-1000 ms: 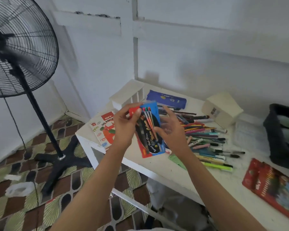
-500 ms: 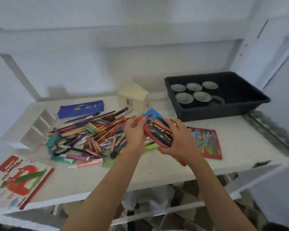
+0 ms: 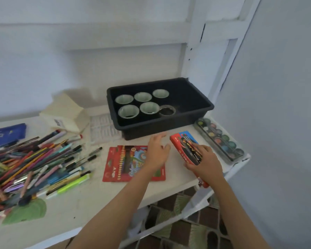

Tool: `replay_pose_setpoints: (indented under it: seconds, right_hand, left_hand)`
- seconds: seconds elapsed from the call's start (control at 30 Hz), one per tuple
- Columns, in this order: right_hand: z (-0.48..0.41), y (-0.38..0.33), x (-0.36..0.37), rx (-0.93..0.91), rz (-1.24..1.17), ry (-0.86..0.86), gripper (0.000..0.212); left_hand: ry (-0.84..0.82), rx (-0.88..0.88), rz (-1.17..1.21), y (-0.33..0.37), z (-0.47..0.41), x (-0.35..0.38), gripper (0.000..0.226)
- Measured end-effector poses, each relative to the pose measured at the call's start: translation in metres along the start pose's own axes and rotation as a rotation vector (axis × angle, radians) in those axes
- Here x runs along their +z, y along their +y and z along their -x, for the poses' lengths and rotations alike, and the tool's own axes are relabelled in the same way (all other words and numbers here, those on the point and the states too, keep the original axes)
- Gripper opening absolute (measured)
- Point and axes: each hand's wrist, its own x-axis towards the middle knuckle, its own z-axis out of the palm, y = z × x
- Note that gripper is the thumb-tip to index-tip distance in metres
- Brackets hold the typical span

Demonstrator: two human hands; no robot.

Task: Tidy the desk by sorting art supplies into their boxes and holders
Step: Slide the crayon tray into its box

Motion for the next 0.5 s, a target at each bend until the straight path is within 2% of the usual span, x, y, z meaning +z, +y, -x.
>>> replay_pose_setpoints:
  seconds: [0.1,0.2,0.27,0.5]
  right_hand:
    - [-0.017,0.025,-0.003,0.028,0.035,-0.042,0.076]
    - [-0.031,0.037,0.003,0.010,0.059,-0.092,0.075]
    - [-0.036,0.037,0.011,0.022,0.085,-0.095,0.076]
    - [-0.048,0.034,0.029,0.010,0.219,-0.129,0.078]
  left_hand:
    - [0.057,0.105,-0.472,-0.014,-0.001,0.023,0.042]
    - [0.031,0.074,-0.720,-0.029,0.004,0.034,0.044]
    - [0.033,0.071,-0.773,-0.042,0.010,0.033,0.045]
    - [0.080,0.057,-0.641,-0.052,0.012,0.031,0.042]
